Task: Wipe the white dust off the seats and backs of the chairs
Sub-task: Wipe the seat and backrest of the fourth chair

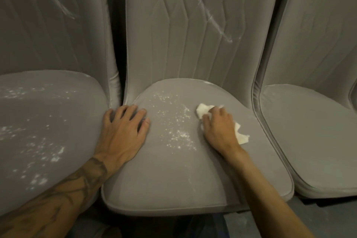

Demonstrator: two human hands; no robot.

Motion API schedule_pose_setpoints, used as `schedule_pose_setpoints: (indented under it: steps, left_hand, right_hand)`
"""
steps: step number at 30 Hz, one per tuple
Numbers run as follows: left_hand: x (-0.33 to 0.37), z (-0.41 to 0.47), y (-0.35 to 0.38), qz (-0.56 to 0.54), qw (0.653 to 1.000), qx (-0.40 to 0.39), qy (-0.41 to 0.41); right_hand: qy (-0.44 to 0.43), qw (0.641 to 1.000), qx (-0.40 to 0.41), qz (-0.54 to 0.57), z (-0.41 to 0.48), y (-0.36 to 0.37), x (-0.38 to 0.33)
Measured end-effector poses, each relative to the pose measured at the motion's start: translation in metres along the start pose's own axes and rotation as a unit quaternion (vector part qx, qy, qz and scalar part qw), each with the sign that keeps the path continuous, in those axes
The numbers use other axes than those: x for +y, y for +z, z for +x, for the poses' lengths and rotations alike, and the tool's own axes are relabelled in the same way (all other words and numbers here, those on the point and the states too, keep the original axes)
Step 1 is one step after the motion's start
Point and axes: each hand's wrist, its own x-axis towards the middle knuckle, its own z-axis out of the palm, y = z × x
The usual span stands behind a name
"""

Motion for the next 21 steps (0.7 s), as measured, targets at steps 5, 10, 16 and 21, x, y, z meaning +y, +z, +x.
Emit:
schedule_pose_setpoints:
  steps: [5, 10, 16, 21]
  left_hand:
    - [-0.003, -0.001, 0.002, 0.004, 1.000, -0.003, 0.005]
    - [-0.001, 0.000, 0.001, -0.004, 1.000, -0.013, -0.001]
    - [-0.003, 0.000, 0.002, -0.015, 1.000, -0.017, 0.002]
    - [-0.004, -0.002, 0.002, -0.014, 0.999, -0.038, -0.003]
  right_hand:
    - [-0.148, 0.984, -0.074, 0.063, -0.032, 0.005, -0.014]
    - [0.035, 0.999, 0.011, -0.004, 0.037, 0.001, 0.030]
    - [-0.057, 0.996, -0.048, 0.045, 0.020, 0.028, -0.004]
    - [0.007, 0.999, -0.034, -0.009, 0.047, 0.016, 0.033]
